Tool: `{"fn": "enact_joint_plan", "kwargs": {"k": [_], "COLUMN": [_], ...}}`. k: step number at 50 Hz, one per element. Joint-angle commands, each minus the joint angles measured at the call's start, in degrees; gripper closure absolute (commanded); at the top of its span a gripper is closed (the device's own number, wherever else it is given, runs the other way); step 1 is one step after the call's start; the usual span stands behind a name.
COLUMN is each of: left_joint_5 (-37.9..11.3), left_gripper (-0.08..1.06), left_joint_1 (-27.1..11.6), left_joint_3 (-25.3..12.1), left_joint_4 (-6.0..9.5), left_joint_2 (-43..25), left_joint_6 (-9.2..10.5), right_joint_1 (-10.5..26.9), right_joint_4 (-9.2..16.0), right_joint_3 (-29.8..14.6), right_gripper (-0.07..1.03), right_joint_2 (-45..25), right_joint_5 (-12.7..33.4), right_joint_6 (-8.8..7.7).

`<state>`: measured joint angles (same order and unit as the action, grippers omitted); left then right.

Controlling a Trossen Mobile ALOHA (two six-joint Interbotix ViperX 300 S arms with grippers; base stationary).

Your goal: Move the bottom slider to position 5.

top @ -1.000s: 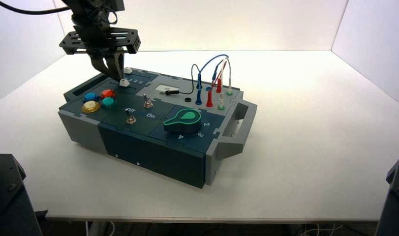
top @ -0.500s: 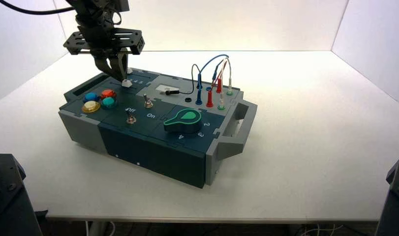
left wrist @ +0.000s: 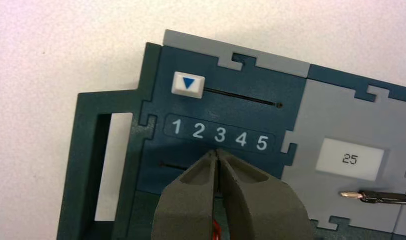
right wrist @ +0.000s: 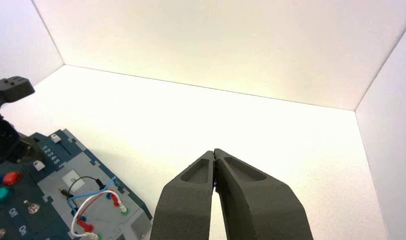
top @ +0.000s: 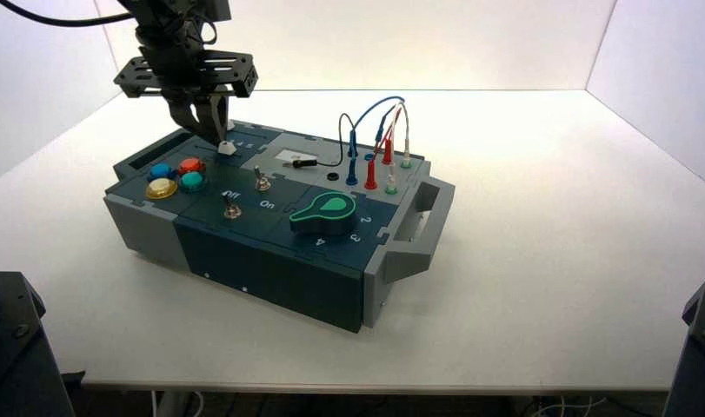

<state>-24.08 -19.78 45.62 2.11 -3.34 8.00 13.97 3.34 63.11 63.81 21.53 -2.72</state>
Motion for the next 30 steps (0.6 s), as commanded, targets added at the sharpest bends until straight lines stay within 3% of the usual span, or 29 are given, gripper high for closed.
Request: {"fn": "enact_joint_plan", "kwargs": {"k": [1, 30], "left_joint_5": [-0.2, -0.7], "left_gripper": [1.01, 1.01], "left_joint_1": [-1.3, -3.2], "left_joint_3": [-0.1, 0.1], "left_joint_4": [0.35, 0.62], "left_joint_2": [0.5, 0.0], "left_joint_6": [-0.09, 0.26], "right_joint_1": [-0.1, -0.1], "right_joint_4": [0.1, 0.1], "right_joint_3": [-2.1, -2.1], "right_gripper": [0.99, 0.99], "right_joint_2": [-0.4, 0.4], "right_joint_5": [-0.6, -0.7], "right_joint_6": [0.09, 0.00]}}
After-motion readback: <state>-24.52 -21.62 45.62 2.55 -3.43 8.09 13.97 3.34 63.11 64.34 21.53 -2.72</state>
